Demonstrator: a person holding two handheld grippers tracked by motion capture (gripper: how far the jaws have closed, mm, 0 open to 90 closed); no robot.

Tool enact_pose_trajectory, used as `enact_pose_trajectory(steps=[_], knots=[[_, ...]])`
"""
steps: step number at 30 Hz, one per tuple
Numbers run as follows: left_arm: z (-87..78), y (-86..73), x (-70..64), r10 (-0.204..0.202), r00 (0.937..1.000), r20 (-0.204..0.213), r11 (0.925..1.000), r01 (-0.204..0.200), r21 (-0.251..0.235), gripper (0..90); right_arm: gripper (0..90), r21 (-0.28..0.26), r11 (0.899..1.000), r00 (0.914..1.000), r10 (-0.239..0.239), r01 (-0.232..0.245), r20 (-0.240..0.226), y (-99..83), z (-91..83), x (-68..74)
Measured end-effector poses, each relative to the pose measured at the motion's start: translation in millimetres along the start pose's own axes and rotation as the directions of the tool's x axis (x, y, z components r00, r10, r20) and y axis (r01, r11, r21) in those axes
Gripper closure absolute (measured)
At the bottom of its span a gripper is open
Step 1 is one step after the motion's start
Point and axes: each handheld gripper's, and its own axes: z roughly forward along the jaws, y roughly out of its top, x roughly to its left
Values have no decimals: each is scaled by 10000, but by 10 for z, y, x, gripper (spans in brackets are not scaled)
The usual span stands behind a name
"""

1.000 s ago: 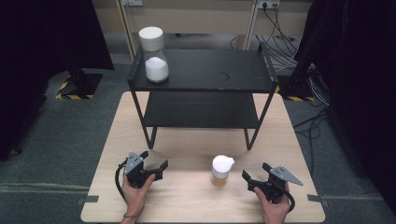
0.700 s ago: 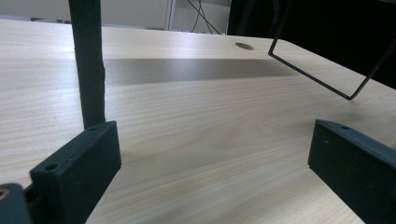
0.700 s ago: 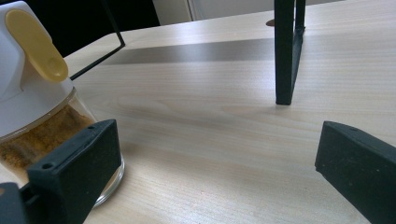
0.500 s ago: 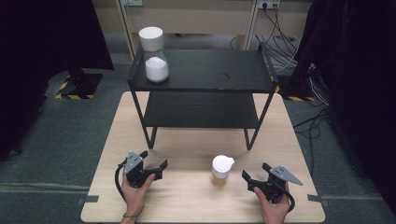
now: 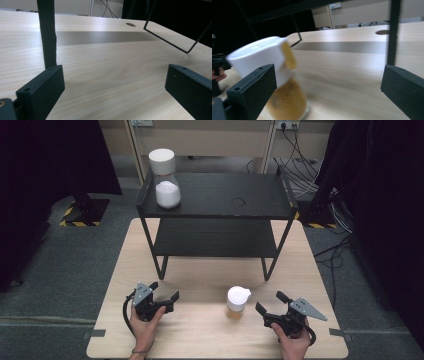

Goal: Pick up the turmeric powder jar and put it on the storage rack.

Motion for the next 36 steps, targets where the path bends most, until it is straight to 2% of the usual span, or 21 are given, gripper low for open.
enact_pose_trajectory(steps=[10,21,27,36], knots=[[4,7,0,4,10000,43,10000,-4,50,18,5,220,9988,9970,-430,445,-645,13,91,195],[2,4,4,-38,10000,51,10000,38,39,16,5,946,9909,9905,-855,959,-1079,-14,342,409],[2,8,-1,17,10000,54,10000,-17,61,16,5,1015,9898,9934,-934,999,-671,-45,445,526],[6,15,8,-21,10000,80,9999,20,99,17,43,1084,9881,9939,-1064,1091,-303,-89,528,596]])
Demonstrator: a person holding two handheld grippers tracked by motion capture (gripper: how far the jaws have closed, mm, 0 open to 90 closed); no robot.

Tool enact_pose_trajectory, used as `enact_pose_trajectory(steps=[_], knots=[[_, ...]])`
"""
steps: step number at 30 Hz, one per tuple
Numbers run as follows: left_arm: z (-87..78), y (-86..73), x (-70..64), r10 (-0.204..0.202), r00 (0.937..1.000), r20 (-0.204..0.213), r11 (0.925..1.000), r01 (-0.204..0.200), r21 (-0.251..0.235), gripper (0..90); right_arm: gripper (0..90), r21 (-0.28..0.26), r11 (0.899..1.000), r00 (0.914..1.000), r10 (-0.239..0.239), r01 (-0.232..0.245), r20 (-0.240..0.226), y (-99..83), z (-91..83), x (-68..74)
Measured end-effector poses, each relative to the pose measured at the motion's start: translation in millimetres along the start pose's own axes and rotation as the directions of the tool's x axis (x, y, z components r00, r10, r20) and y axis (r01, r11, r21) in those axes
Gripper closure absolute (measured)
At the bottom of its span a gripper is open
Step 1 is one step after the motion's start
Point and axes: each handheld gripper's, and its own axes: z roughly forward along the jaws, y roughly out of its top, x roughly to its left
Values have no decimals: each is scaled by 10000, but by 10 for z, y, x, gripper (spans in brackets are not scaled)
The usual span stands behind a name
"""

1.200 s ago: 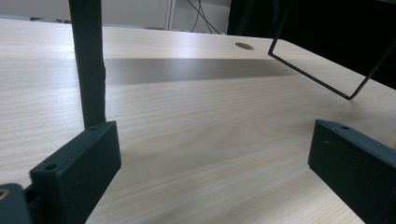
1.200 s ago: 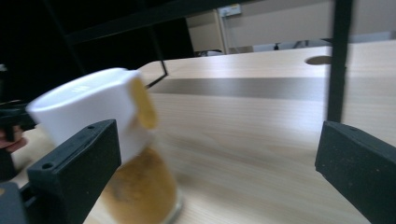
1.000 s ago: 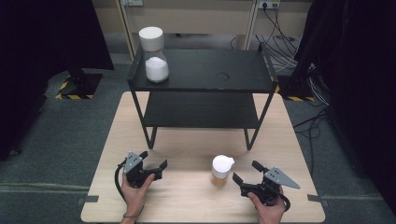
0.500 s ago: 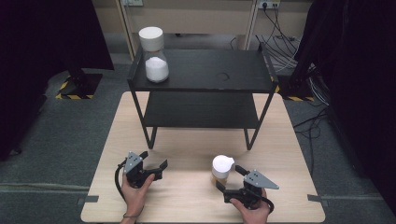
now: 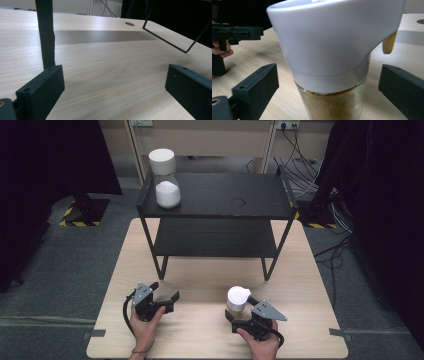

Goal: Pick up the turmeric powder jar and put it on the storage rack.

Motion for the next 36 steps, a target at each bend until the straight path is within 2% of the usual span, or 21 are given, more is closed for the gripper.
enact_pose_trajectory(steps=[4,10,14,23,36], knots=[[0,0,-2,9,10000,-6,10000,-9,0,17,83,-87,9999,9999,-92,93,112,-4,33,24],[5,8,-2,13,10000,-3,10000,-13,44,17,230,-251,9992,9988,-290,300,382,-57,56,74],[3,3,-1,-1,10000,11,10000,1,19,19,285,-281,9986,9985,-431,440,336,-72,68,76],[2,2,7,-23,10000,35,10000,23,11,25,296,-284,9977,9970,-599,613,495,-73,68,119],[2,2,16,-95,9999,54,10000,94,7,25,301,-153,9984,9980,-538,543,341,1,53,122]])
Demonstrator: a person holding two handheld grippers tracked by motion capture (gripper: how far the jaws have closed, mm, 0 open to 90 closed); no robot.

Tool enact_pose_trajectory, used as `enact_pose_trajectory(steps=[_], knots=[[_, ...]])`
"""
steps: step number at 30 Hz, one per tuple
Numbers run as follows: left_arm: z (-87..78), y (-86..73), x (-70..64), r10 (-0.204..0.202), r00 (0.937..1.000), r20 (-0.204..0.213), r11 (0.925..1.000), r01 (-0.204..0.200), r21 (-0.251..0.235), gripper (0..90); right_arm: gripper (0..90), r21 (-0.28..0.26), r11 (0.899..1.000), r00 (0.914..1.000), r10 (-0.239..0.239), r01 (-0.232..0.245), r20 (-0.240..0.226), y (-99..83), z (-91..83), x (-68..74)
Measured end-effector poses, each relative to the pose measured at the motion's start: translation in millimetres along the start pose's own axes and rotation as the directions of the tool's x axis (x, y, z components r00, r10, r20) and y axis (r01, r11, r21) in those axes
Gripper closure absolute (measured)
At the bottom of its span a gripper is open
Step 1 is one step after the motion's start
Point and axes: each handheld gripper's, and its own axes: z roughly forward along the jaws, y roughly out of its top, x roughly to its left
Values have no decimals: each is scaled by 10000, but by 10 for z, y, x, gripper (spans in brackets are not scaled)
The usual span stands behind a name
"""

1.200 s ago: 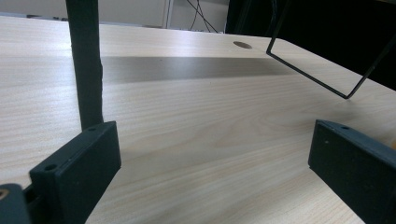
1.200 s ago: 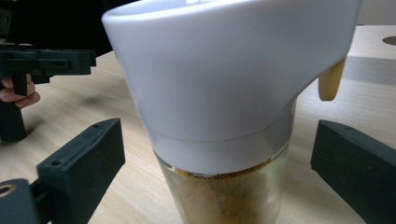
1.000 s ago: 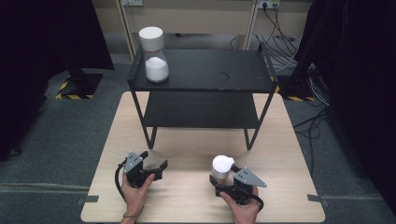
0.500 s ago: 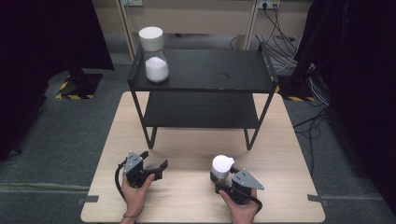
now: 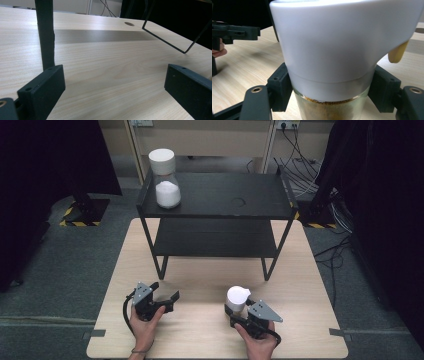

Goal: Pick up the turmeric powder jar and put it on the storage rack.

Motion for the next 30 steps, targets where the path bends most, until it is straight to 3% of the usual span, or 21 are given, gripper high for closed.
enact_pose_trajectory(steps=[8,15,30], knots=[[0,-2,3,-30,10000,6,10000,30,-11,25,304,-400,9992,10000,-87,86,-28,112,-102,-16],[0,0,-5,33,10000,-17,10000,-33,2,25,306,-704,9966,9991,-430,431,23,266,-222,-38],[1,1,-3,39,10000,-3,10000,-39,7,25,308,-1392,9895,9985,-320,381,454,578,-375,-134]])
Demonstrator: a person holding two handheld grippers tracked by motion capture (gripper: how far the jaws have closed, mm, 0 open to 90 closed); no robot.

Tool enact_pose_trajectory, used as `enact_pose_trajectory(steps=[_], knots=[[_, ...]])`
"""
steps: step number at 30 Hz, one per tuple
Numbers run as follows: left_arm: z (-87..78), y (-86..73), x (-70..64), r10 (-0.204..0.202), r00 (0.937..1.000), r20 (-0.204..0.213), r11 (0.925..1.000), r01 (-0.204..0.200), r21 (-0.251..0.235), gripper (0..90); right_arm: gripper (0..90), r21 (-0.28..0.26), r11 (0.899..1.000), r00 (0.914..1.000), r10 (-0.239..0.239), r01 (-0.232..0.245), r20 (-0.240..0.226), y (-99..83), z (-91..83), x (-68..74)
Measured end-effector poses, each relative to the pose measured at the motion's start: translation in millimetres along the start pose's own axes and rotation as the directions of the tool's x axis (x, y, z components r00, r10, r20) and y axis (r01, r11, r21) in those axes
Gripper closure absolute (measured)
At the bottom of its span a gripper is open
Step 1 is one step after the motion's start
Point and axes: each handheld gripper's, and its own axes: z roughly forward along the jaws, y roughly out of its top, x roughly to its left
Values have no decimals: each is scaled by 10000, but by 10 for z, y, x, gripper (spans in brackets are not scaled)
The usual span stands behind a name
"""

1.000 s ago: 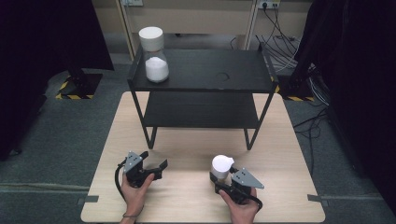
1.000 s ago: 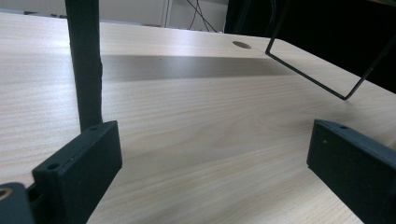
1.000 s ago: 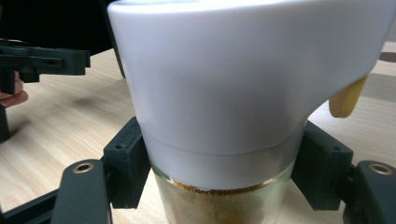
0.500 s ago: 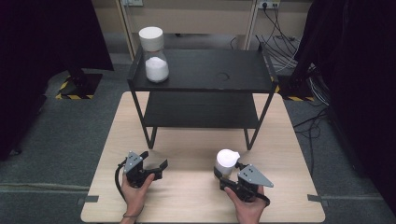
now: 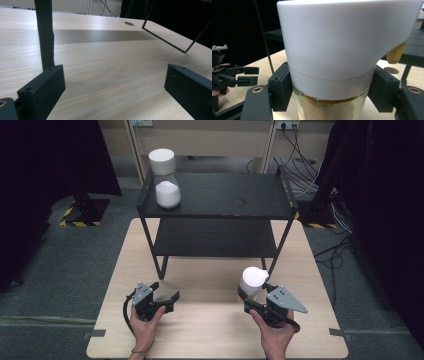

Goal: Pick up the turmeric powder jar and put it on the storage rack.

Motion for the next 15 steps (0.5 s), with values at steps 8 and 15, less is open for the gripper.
enact_pose_trajectory(steps=[8,15], knots=[[0,1,4,-48,10000,7,10000,48,3,25,309,-265,9996,9999,-51,56,163,217,1,-76],[2,-1,6,-94,10000,9,10000,94,-6,25,309,-381,9990,9994,-217,227,270,411,30,-108]])
